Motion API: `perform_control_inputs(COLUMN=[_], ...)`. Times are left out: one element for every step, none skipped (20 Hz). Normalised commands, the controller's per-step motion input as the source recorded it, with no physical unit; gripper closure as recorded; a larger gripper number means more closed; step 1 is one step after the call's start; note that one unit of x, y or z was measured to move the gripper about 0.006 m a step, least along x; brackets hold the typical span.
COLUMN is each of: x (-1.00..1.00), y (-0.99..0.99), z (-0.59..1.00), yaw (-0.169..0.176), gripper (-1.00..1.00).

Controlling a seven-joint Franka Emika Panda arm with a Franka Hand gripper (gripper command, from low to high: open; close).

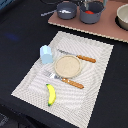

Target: Interact with the objects in diverse but meaningful ways.

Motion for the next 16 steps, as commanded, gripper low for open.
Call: perform_control_inputs(x=[0.27, 0.18, 0.10, 0.07, 0.10, 0.12, 0.15, 0.12, 0.04, 0.00, 0.00, 0.05, 0.11, 0.14, 0.17, 0.58], y=[0.39, 0.31, 0.13, 0.00, 0.00, 0.00, -0.08, -0.17, -0.34, -0.43, -0.51, -0.59, -0.61, -0.65, -0.66, -0.43], z=[1.00, 1.00, 1.00, 1.00, 0.85, 0.61, 0.32, 0.09, 0.05, 0.00, 0.00, 0.00, 0.00, 0.00, 0.00, 0.09], yaw=[-0.004, -0.011, -0.021, -0.029, -0.009, 0.000, 0.000, 0.000, 0.000, 0.007, 0.015, 0.024, 0.014, 0.000, 0.000, 0.000], gripper=[-1.00, -1.00, -1.00, -1.00, -1.00, -1.00, -1.00, -1.00, -1.00, -1.00, -1.00, -1.00, -1.00, -1.00, -1.00, -1.00])
